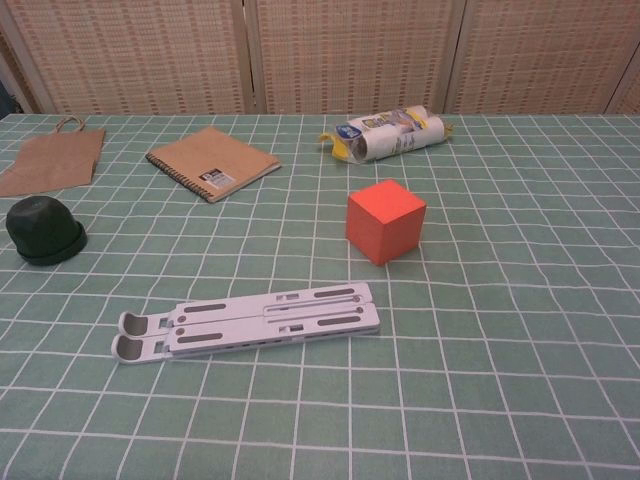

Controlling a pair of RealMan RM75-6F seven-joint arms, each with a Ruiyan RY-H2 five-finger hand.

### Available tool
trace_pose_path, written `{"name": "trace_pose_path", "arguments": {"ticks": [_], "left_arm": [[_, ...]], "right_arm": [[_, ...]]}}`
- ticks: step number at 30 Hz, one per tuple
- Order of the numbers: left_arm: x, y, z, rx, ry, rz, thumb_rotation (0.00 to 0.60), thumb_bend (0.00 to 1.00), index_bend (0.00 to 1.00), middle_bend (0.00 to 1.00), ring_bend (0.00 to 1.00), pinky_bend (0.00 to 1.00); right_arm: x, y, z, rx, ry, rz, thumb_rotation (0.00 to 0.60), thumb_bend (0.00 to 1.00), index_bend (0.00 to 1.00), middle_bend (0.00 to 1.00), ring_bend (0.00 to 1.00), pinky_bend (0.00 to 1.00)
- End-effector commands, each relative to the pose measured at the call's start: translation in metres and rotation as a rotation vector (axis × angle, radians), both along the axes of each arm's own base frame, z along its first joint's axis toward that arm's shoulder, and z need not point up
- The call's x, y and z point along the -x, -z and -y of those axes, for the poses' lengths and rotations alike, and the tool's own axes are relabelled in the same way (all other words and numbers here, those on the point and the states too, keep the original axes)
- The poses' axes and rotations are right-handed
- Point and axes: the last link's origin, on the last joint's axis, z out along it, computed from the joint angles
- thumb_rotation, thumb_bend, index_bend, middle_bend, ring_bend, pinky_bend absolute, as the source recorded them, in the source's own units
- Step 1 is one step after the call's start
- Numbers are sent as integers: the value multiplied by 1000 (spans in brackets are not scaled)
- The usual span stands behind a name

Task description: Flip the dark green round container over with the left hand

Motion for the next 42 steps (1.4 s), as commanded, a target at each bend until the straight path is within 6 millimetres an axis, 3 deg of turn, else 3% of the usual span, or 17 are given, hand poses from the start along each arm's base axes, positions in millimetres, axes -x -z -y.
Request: {"name": "trace_pose_path", "arguments": {"ticks": [1, 4, 7, 12, 16, 21, 24, 33, 42], "left_arm": [[0, 1, 0, 2, 2, 0, 600, 445, 0, 0, 0, 21], [-3, 5, -2, 20, 18, 12, 600, 447, 0, 0, 0, 20], [-10, 9, -18, 70, 40, 41, 600, 445, 0, 0, 0, 20], [-34, 4, -78, 193, 12, 96, 600, 459, 0, 0, 0, 30], [-58, 15, -122, 244, 7, 33, 600, 464, 0, 0, 0, 45], [-80, 31, -157, 250, -8, 1, 600, 461, 0, 0, 0, 46], [-82, 41, -174, 266, -41, -49, 600, 463, 0, 0, 0, 50], [-88, 74, -203, 369, -120, -221, 600, 452, 0, 0, 0, 57], [-114, 82, -218, 369, -177, -348, 600, 418, 0, 0, 0, 88]], "right_arm": [[0, 1, 0, -2, 0, -1, 600, 45, 0, 0, 0, 0], [-1, 2, 0, 4, -11, 8, 600, 45, 0, 0, 0, 0], [-2, 2, -1, 9, -18, 11, 600, 45, 0, 0, 0, 0], [-2, 4, -1, 3, -20, 4, 600, 45, 0, 0, 0, 0], [-2, 8, 1, -3, -21, -26, 600, 46, 0, 0, 0, 0], [-2, 12, 3, -12, -16, -54, 600, 45, 0, 0, 0, 0], [-1, 13, 4, -12, -11, -62, 600, 45, 0, 0, 0, 0], [-1, 15, 5, -6, 0, -75, 600, 46, 0, 0, 0, 0], [0, 17, 8, -4, 16, -88, 600, 45, 0, 0, 0, 0]]}}
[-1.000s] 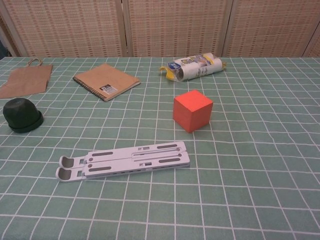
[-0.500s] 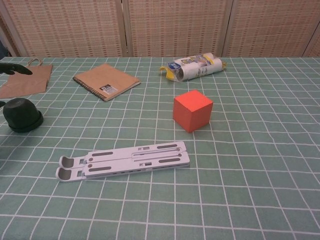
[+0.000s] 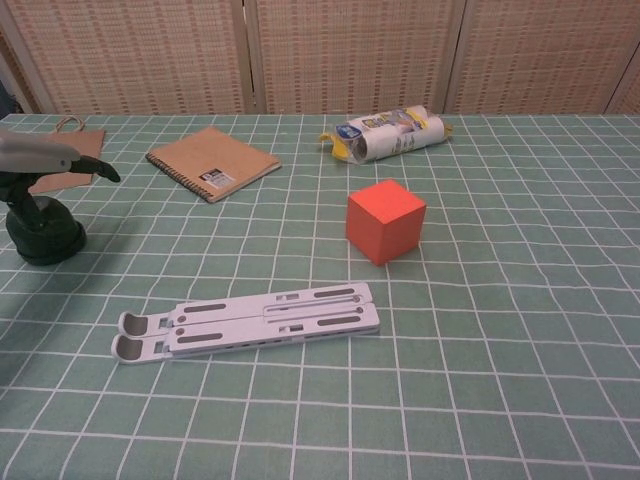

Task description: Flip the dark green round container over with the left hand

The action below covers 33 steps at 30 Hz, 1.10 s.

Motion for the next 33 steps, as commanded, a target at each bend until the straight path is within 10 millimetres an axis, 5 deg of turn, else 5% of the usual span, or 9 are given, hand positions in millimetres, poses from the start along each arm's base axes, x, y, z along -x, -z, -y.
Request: {"name": "trace_pose_path", "arguments": {"ticks": [1, 17, 33], "left_arm": [[-15, 6, -9, 10, -32, -61, 600, 415, 0, 0, 0, 87], [-5, 17, -39, 33, -253, -161, 600, 413, 0, 0, 0, 97], [-14, 29, -52, 70, -269, -289, 600, 414, 67, 10, 0, 98]], "right_arm": [[0, 0, 0, -11, 2, 6, 600, 45, 0, 0, 0, 0], [-1, -3, -2, -31, 4, 26, 600, 45, 0, 0, 0, 0], [0, 1, 0, -64, 9, 30, 600, 45, 0, 0, 0, 0]]}}
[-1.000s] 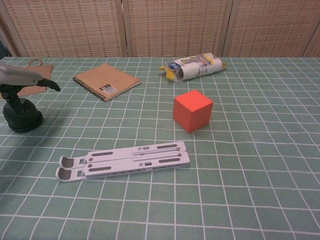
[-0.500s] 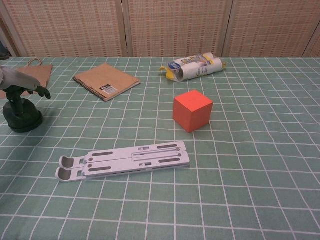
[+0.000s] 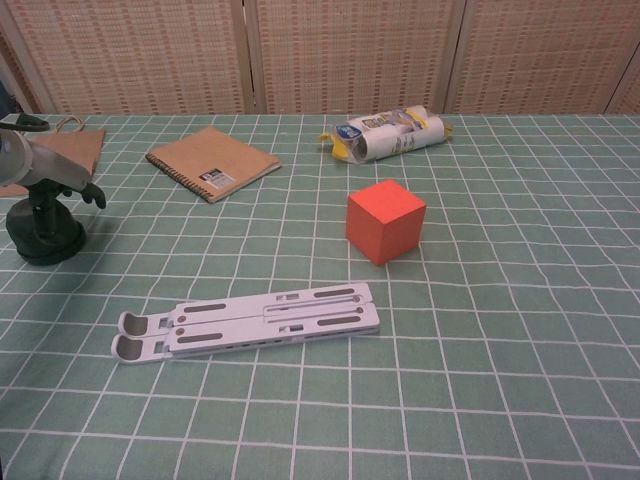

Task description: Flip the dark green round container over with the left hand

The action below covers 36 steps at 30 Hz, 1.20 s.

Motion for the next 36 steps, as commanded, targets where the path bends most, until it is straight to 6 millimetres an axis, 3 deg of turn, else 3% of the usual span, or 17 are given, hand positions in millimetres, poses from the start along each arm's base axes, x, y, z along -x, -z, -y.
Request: {"name": "trace_pose_path", "arguments": {"ticks": [1, 26, 29, 36], "left_arm": [[-2, 1, -4, 6, 1, -49, 600, 414, 77, 13, 0, 98], [19, 3, -5, 28, -58, -98, 600, 406, 139, 63, 10, 143], [21, 2, -5, 27, -58, -98, 600, 405, 169, 106, 83, 217], [27, 1, -6, 15, -49, -115, 600, 411, 294, 266, 308, 511]], "right_arm": [[0, 0, 0, -2, -1, 4, 600, 45, 0, 0, 0, 0], [-2, 1, -1, -5, -7, 13, 600, 45, 0, 0, 0, 0], [-1, 0, -1, -1, -5, 15, 600, 45, 0, 0, 0, 0], [-1, -1, -1, 2, -6, 15, 600, 46, 0, 0, 0, 0]]}}
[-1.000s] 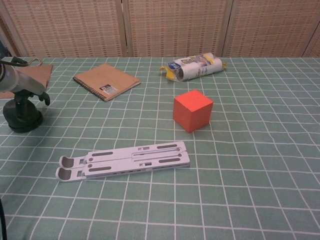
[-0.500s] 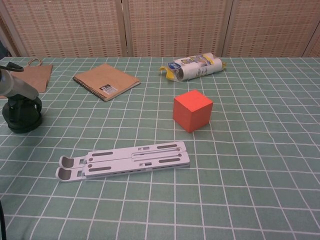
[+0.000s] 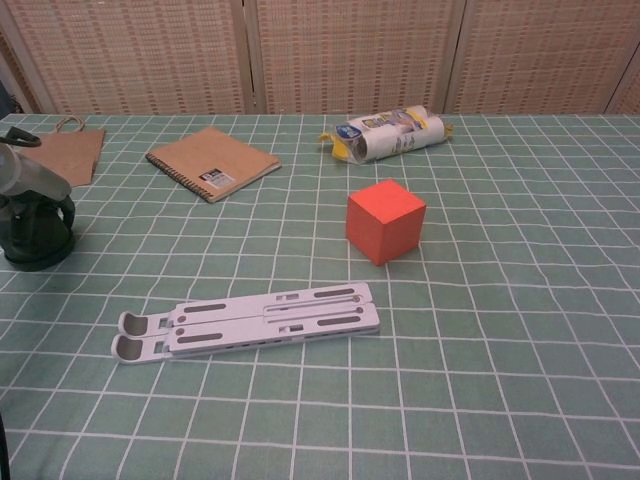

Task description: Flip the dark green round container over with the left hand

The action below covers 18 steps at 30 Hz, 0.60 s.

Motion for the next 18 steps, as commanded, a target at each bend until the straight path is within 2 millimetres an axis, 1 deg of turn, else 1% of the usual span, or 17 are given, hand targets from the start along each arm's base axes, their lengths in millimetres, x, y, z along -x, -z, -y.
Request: {"name": "trace_pose_path", "arguments": {"ticks": [1, 4, 6, 11, 16, 18], "left_arm": [[2, -1, 0, -4, 7, -9, 600, 411, 307, 280, 329, 547], [4, -1, 0, -9, 17, -15, 600, 407, 352, 307, 379, 650], [6, -2, 1, -13, 17, -14, 600, 406, 367, 313, 389, 681], [10, -4, 1, -21, 32, -11, 600, 404, 404, 362, 445, 719], [10, -9, 2, -35, 52, 26, 600, 410, 473, 473, 528, 777], [9, -11, 3, -39, 57, 43, 600, 419, 487, 497, 544, 791]], "right_arm": [[0, 0, 0, 0, 0, 1, 600, 46, 0, 0, 0, 0], [0, -1, 0, 1, 0, 3, 600, 45, 0, 0, 0, 0], [-1, -1, -1, 2, -1, 3, 600, 45, 0, 0, 0, 0], [-1, -1, -1, 3, -2, 5, 600, 45, 0, 0, 0, 0], [-1, 0, -1, -3, -6, 3, 600, 45, 0, 0, 0, 0], [-1, 0, -1, -5, -6, 4, 600, 45, 0, 0, 0, 0]]}}
